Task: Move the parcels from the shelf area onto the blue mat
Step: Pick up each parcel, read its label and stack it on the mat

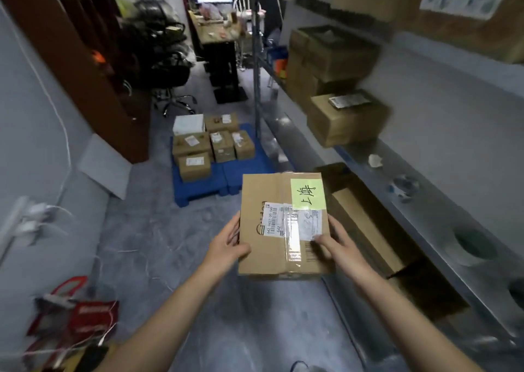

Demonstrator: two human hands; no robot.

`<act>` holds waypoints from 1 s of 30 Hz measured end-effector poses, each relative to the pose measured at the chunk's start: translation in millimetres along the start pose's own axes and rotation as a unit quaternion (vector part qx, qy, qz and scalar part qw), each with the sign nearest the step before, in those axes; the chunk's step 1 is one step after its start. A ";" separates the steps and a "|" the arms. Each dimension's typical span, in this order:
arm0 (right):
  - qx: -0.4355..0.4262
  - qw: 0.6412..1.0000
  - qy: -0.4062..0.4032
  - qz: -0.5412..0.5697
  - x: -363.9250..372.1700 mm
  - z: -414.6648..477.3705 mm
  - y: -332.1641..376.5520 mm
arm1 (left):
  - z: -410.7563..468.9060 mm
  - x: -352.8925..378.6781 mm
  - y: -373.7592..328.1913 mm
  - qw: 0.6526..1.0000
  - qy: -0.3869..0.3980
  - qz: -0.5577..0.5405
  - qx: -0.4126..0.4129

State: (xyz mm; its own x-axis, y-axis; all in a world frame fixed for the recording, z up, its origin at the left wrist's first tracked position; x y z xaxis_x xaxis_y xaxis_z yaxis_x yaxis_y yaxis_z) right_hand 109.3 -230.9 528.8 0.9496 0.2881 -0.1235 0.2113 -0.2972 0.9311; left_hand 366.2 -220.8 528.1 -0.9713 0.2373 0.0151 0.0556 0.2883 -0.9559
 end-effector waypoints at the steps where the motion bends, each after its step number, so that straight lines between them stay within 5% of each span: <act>1: -0.004 1.000 0.025 0.003 -4.1 15.9 6.3 | 9.8 -2.5 -3.3 1.000 -0.023 -0.008 -0.002; 7: -0.004 0.991 0.128 -0.027 -18.0 117.2 32.1 | 61.3 -24.4 -6.0 0.992 -0.114 -0.038 -0.026; 16: 0.015 0.982 0.176 -0.067 3.7 279.0 71.0 | 168.9 -104.9 -2.6 0.980 -0.182 -0.047 -0.070; 30: 0.066 0.991 0.111 -0.035 45.5 551.2 184.8 | 418.2 -300.5 -92.2 0.993 -0.117 0.011 -0.031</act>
State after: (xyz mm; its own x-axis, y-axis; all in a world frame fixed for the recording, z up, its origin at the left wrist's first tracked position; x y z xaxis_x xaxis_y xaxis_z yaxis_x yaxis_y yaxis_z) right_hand 319.2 -774.5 506.1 0.8605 0.5006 -0.0945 0.3171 -0.3813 0.8684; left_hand 556.2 -706.7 489.0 -0.9964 0.0251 -0.0806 0.0843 0.3443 -0.9350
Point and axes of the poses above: each hand's wrist, its own z-axis towards the middle knuckle, its own x-axis out of the palm, y = z × x, the point moved 2 cm from there along z, towards the middle knuckle, and after that the axes turned 12 degrees about y, right-handed, at the moved point
